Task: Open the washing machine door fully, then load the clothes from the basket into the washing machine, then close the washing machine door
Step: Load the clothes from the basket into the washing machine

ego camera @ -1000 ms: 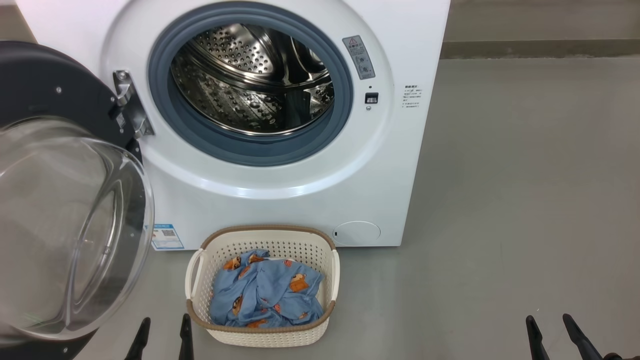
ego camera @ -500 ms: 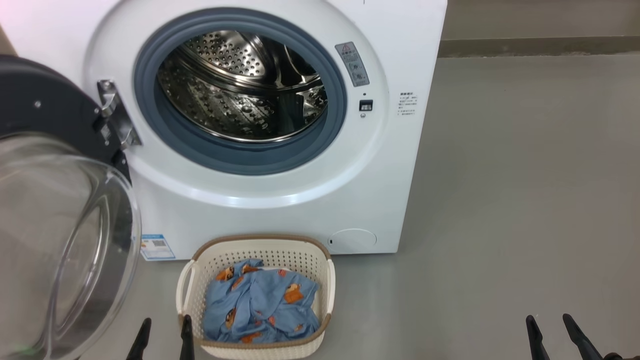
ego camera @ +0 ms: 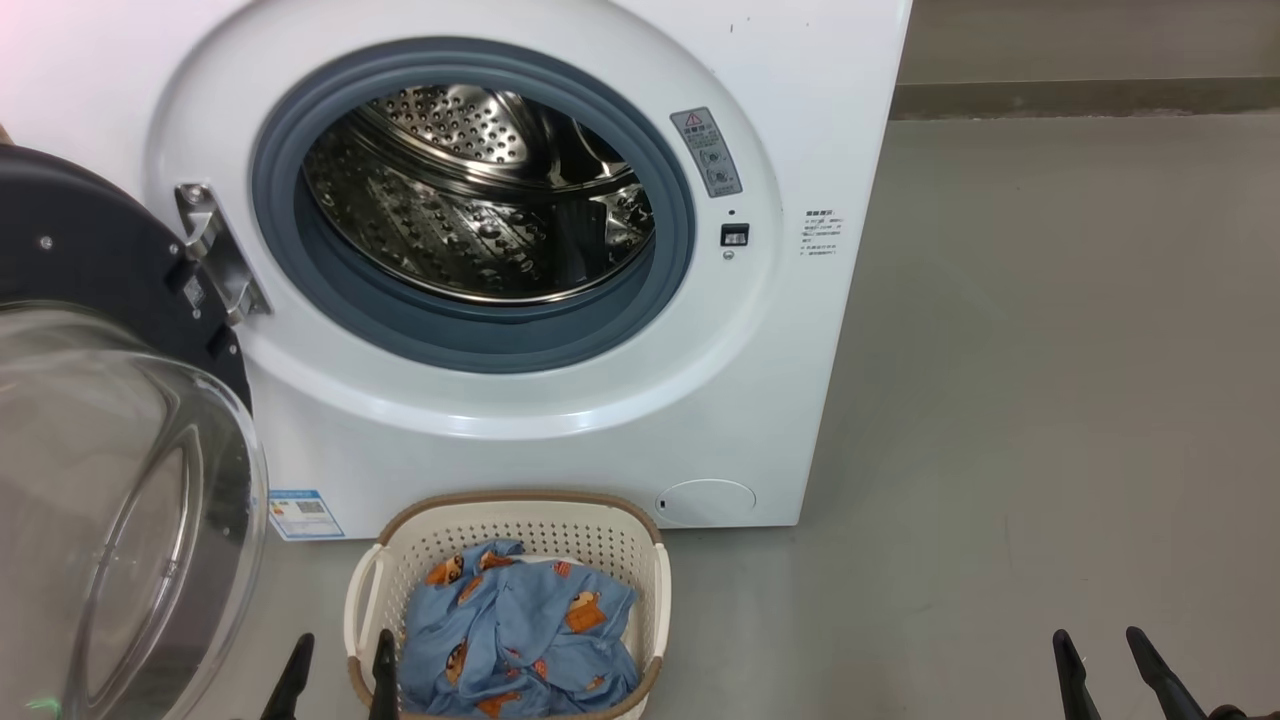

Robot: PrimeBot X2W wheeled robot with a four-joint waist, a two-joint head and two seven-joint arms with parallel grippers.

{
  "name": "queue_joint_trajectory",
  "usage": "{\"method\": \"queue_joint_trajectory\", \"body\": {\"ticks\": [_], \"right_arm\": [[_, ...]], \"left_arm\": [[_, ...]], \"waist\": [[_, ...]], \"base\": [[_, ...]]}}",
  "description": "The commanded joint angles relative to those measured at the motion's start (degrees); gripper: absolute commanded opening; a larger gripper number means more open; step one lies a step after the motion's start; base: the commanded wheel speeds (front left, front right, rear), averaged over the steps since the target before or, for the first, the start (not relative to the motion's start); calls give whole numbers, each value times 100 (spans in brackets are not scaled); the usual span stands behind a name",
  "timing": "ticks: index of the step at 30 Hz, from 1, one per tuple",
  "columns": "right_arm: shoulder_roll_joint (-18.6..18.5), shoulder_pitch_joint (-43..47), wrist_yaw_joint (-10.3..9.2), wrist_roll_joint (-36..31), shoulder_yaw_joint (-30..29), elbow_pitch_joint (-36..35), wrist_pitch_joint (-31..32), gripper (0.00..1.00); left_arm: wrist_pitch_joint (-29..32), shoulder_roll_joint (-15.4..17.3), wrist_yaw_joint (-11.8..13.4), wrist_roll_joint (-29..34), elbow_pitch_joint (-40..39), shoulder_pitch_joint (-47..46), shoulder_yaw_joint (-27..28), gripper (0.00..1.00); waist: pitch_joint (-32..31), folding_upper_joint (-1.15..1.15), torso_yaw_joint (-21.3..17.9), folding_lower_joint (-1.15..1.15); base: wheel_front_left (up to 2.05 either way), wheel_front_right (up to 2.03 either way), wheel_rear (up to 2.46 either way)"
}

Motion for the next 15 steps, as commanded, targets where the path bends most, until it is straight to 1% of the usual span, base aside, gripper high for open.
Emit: {"method": "queue_joint_trajectory", "body": {"ticks": [1, 10, 15], "right_arm": [[-136, -212, 9, 57, 127, -133, -69, 100], [-132, -217, 9, 63, 156, -124, -69, 100], [-110, -223, 9, 106, 184, -94, -69, 100]], "left_arm": [[-78, 17, 26, -26, -156, -180, 171, 100], [-78, 17, 28, -31, -238, -151, 112, 100], [-78, 17, 79, -132, -157, -138, 42, 100]], "waist": [[4, 0, 7, 0], [38, 0, -26, 0], [119, 0, -142, 0]], "base": [[0, 0, 0], [0, 0, 0], [0, 0, 0]]}}
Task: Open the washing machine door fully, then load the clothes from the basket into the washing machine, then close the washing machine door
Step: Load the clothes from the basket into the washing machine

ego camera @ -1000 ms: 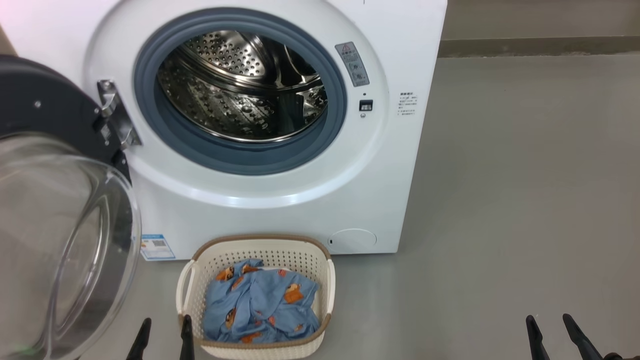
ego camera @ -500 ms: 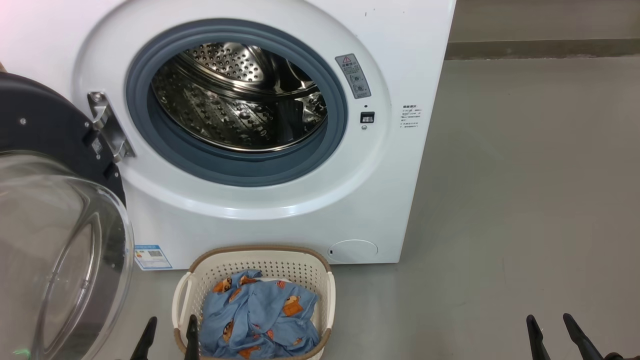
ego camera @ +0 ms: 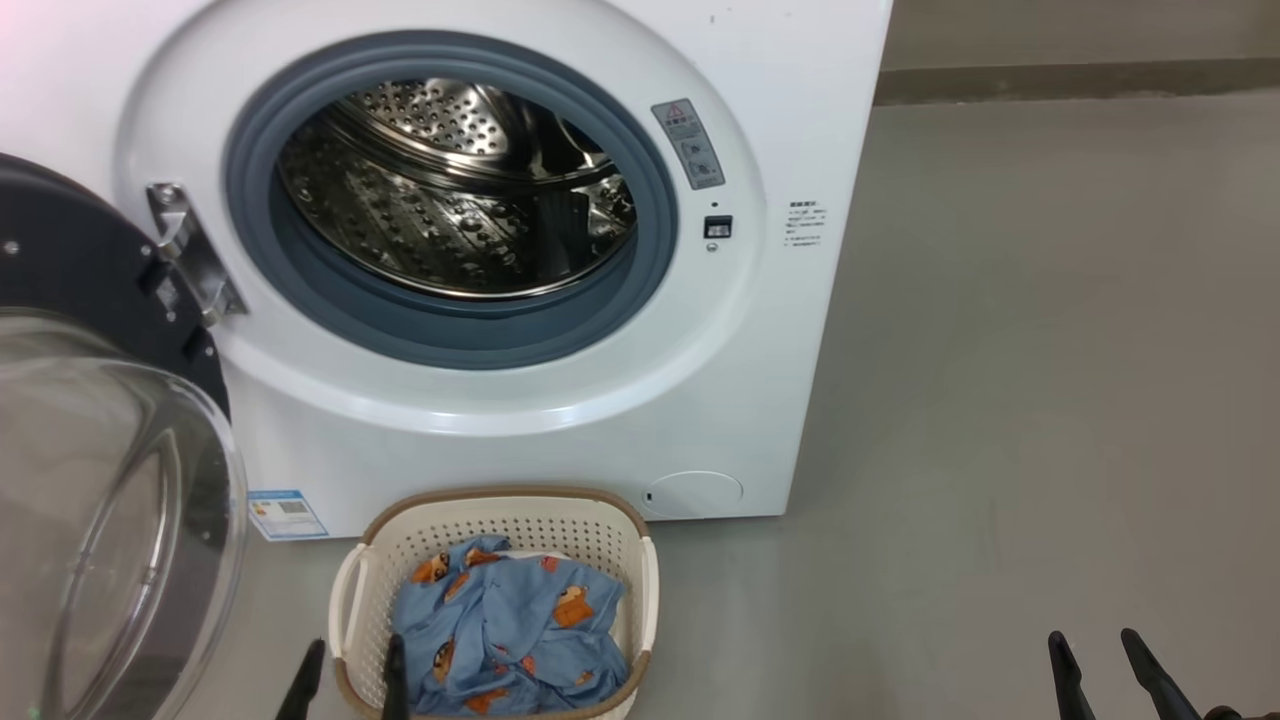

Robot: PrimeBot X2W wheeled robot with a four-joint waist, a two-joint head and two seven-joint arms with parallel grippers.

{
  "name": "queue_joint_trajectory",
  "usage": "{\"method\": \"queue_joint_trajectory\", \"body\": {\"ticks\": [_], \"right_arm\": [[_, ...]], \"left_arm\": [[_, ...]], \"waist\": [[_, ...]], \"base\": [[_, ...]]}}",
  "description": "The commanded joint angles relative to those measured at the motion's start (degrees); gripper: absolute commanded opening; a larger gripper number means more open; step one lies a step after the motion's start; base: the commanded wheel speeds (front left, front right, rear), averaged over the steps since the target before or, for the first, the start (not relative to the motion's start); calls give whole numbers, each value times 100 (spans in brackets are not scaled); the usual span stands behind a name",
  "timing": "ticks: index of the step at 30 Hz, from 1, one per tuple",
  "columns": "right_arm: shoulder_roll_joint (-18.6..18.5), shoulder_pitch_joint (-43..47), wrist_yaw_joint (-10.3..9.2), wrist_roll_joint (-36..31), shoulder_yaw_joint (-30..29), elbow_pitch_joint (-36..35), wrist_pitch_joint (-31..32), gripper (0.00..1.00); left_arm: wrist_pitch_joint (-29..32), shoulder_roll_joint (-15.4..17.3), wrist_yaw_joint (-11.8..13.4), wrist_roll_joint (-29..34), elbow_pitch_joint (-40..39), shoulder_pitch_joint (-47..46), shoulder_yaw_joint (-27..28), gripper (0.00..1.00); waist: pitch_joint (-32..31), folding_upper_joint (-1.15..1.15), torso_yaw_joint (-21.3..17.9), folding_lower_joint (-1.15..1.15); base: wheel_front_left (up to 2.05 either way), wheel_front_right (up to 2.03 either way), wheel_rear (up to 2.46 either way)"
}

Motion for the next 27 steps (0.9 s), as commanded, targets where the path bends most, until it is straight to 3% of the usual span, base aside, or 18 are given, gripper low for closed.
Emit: {"method": "queue_joint_trajectory", "body": {"ticks": [1, 12, 18, 27], "right_arm": [[-105, -226, 9, 72, 156, -105, -69, 100], [-66, -445, 9, 296, 414, -61, -69, 100], [-126, -821, 9, 495, 749, -2, -69, 100], [-215, -1307, 9, 781, 1062, 58, -69, 100]], "left_arm": [[-78, 16, 11, 42, -58, -149, 129, 100], [-78, 16, -26, 194, 566, -658, -122, 100], [-76, 16, 141, 107, 1515, -1510, -205, 100], [-36, 93, 89, -160, 2863, -2792, -16, 100]], "waist": [[60, 0, -72, 0], [782, 0, -573, 0], [1457, 0, -957, 0], [2277, 0, -1344, 0]], "base": [[0, 0, 0], [0, 0, 0], [0, 0, 0], [0, 0, 0]]}}
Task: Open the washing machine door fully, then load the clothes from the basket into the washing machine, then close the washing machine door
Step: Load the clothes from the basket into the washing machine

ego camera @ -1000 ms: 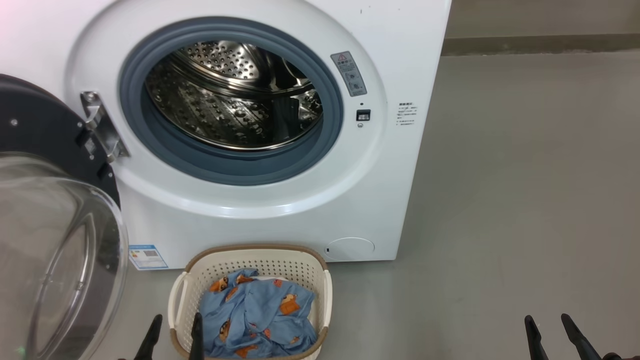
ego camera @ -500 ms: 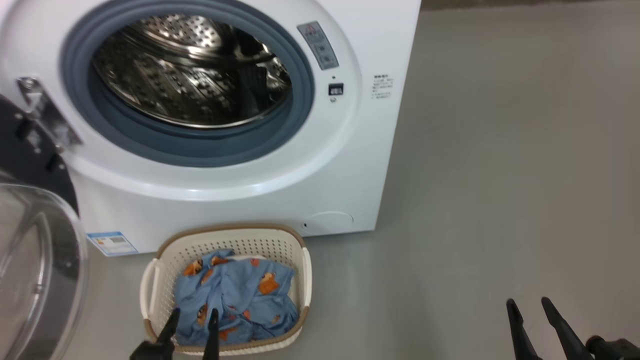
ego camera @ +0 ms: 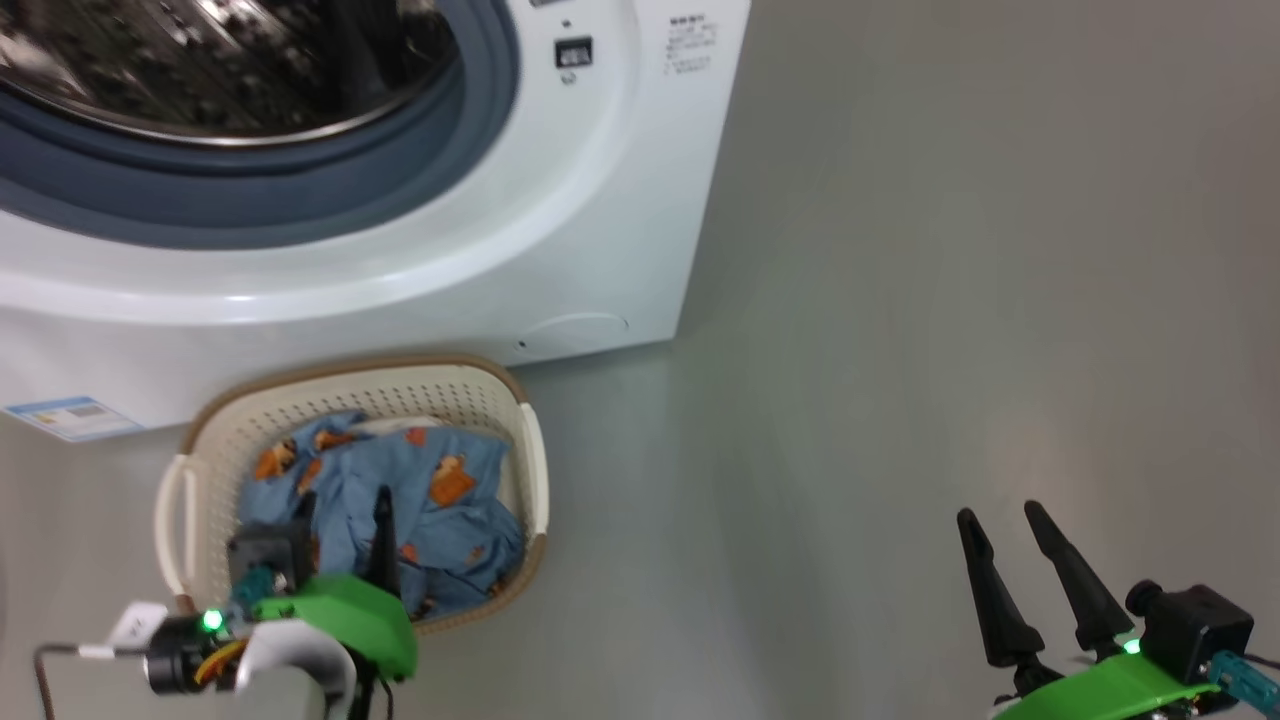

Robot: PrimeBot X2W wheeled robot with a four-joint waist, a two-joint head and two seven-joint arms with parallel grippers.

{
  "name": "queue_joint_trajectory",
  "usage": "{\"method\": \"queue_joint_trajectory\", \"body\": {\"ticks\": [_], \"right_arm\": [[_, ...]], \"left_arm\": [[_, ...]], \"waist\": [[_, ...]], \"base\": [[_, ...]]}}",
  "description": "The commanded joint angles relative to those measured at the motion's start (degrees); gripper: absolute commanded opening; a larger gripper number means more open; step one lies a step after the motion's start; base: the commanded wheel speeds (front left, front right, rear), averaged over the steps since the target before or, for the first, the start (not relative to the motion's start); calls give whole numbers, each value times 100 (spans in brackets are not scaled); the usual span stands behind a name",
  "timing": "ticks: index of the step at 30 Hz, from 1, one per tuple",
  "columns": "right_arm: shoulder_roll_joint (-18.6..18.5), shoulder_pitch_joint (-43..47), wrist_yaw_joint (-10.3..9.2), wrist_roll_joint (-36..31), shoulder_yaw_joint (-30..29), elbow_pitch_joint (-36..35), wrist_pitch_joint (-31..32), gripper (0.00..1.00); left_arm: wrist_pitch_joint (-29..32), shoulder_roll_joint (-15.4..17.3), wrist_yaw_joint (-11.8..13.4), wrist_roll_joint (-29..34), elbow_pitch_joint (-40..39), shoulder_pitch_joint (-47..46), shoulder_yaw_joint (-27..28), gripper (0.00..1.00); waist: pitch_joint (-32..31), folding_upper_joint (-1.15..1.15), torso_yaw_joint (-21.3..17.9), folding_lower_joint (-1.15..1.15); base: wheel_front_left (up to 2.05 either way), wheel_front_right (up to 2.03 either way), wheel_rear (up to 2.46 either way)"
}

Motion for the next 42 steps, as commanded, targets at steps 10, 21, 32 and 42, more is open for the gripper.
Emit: {"method": "queue_joint_trajectory", "body": {"ticks": [10, 21, 32, 42], "right_arm": [[-228, -509, 9, 280, 295, -88, -69, 100], [-375, -841, 9, 438, 364, -126, -69, 100], [-596, -1026, 9, 624, 483, -188, -69, 100], [-691, -1269, 9, 780, 608, -284, -69, 100]], "left_arm": [[117, 366, -88, -123, 1259, -1145, 271, 100], [236, 514, 179, -248, 2440, -2171, 395, 100], [328, 751, 427, -268, 3124, -3043, 387, 100], [644, 996, 828, -179, 3364, -3725, 275, 100]], "waist": [[1172, 0, -606, 0], [1880, 0, -681, 0], [2656, 0, -672, 0], [3385, 0, -708, 0]], "base": [[0, 0, 0], [0, 0, 0], [0, 0, 0], [0, 0, 0]]}}
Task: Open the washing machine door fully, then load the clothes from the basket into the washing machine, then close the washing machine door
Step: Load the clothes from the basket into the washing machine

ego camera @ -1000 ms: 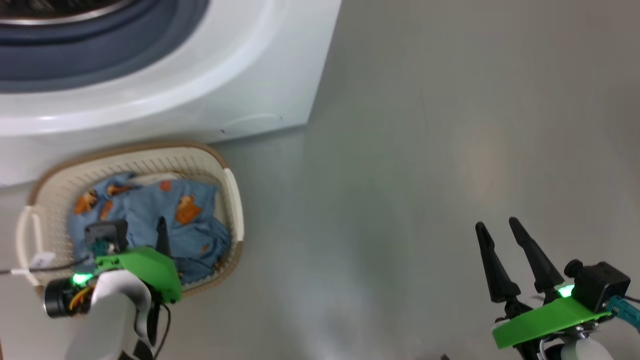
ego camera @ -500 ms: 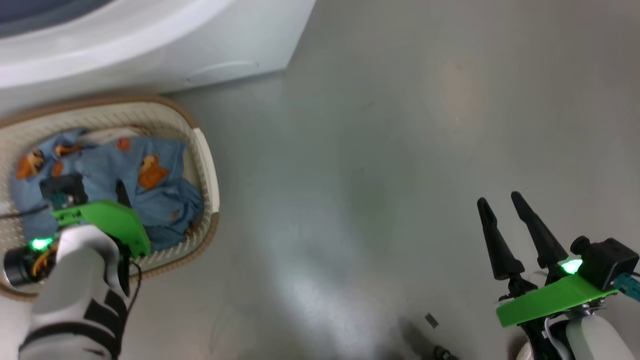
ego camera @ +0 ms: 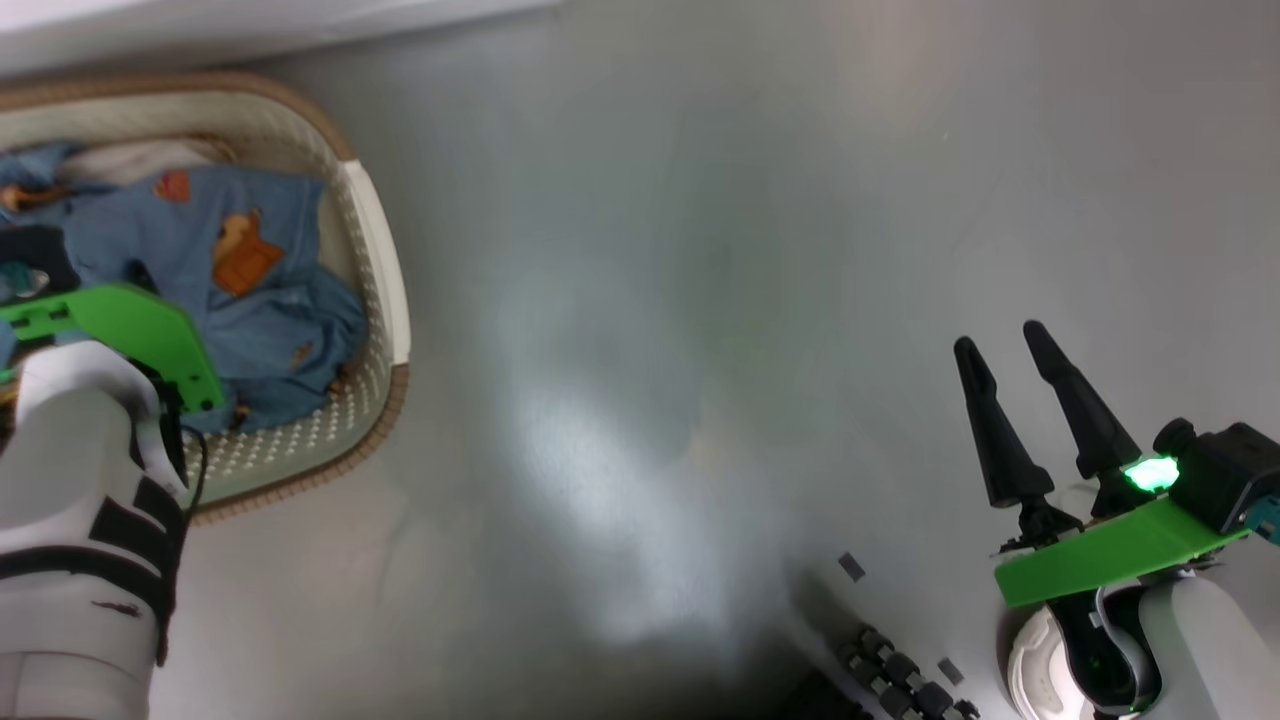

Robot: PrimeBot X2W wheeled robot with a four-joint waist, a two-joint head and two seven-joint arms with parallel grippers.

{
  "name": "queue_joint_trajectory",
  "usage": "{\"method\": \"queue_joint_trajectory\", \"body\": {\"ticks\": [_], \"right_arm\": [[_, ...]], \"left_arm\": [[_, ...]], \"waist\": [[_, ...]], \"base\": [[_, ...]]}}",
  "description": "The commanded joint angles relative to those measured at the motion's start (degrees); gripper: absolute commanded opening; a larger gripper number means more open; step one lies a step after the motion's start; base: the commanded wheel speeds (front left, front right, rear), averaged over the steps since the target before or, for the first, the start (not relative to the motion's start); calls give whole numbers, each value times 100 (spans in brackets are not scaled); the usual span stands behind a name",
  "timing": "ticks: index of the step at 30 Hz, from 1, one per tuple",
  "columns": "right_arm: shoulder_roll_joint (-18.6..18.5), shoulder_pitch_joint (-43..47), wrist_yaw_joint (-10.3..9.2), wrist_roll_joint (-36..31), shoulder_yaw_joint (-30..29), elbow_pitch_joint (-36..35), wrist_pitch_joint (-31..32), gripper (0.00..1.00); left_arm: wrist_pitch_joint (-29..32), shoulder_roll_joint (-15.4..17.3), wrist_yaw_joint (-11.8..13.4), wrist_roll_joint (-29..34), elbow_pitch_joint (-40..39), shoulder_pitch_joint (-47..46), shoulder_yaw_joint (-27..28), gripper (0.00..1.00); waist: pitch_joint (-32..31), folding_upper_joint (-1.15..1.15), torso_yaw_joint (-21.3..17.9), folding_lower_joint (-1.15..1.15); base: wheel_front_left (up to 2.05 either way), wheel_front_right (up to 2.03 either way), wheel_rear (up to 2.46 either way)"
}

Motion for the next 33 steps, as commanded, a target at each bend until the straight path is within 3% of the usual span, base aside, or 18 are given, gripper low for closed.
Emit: {"method": "queue_joint_trajectory", "body": {"ticks": [1, 16, 21, 24, 33], "right_arm": [[-122, 95, 9, 81, 119, -120, -68, 100], [-110, -83, 9, 227, 156, -142, -68, 100], [-113, -52, 9, 248, 138, -117, -68, 100], [-131, -28, 9, 252, 107, -132, -68, 100], [-251, 143, 9, 188, -59, -150, -68, 100]], "left_arm": [[37, 245, 79, 58, -4, 23, 49, 100], [51, 217, -135, -87, 89, -316, -15, 100], [-32, 135, -84, -145, 127, -223, -21, 100], [-110, 46, -21, -208, 144, -146, 4, 2], [-620, -297, -48, -310, 51, 169, -22, 0]], "waist": [[322, 0, -38, 0], [690, 0, -144, 0], [626, 0, -113, 0], [531, 0, -45, 0], [6, 0, 286, 0]], "base": [[0, 0, 0], [0, 0, 0], [0, 0, 0], [0, 0, 0], [0, 0, 0]]}}
